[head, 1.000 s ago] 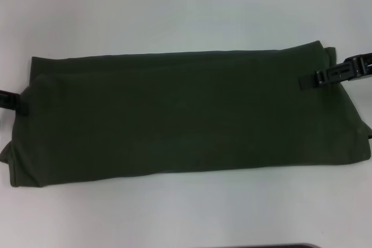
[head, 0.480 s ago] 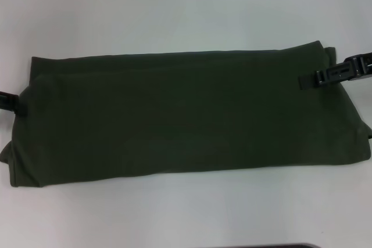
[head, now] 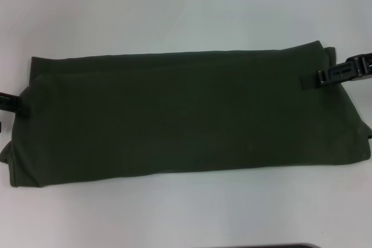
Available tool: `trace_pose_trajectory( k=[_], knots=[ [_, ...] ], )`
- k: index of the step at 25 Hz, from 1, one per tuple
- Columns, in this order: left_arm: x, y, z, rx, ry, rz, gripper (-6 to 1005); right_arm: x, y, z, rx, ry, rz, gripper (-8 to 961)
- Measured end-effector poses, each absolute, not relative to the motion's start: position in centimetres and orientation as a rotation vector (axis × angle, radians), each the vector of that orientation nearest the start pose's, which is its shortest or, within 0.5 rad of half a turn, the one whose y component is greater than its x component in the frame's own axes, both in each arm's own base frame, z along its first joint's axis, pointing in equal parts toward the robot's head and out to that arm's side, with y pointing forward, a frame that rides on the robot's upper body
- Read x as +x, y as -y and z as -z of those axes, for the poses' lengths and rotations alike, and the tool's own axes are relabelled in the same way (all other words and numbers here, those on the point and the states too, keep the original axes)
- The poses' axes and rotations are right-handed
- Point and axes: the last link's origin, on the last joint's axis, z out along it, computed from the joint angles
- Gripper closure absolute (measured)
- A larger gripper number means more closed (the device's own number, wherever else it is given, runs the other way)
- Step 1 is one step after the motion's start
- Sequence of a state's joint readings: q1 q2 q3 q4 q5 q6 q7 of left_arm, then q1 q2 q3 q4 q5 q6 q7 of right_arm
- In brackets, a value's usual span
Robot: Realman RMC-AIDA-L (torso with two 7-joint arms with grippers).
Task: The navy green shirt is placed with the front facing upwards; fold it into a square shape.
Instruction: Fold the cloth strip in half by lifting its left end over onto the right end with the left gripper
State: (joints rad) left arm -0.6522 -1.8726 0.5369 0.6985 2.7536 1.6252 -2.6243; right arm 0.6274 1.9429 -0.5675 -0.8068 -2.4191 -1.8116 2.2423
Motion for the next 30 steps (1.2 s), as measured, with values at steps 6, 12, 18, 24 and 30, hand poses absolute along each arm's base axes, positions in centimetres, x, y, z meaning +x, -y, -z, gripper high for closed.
trace_pose_trajectory(
  k=[6, 12, 18, 24, 30],
  knots=[
    [-33.9, -33.5, -8.6, 2.322, -2.500, 0.141, 143, 27.8, -33.4, -7.2, -2.573, -1.661, -0.254, 236],
    [-33.8, -33.4, -8.2, 2.313, -2.490, 0.142, 143, 27.7, -33.5, -7.2, -2.574, -1.659, -0.254, 237],
    [-33.5, -33.5, -7.8, 2.310, -2.471, 0.140, 144, 27.7, -33.5, -7.2, -2.574, -1.659, -0.254, 237],
    [-33.1, -33.6, -7.3, 2.310, -2.448, 0.137, 144, 27.7, -33.4, -7.3, -2.574, -1.658, -0.253, 236],
    [-32.8, -33.8, -6.9, 2.319, -2.431, 0.141, 143, 27.7, -33.5, -7.3, -2.575, -1.656, -0.251, 236]
  ],
)
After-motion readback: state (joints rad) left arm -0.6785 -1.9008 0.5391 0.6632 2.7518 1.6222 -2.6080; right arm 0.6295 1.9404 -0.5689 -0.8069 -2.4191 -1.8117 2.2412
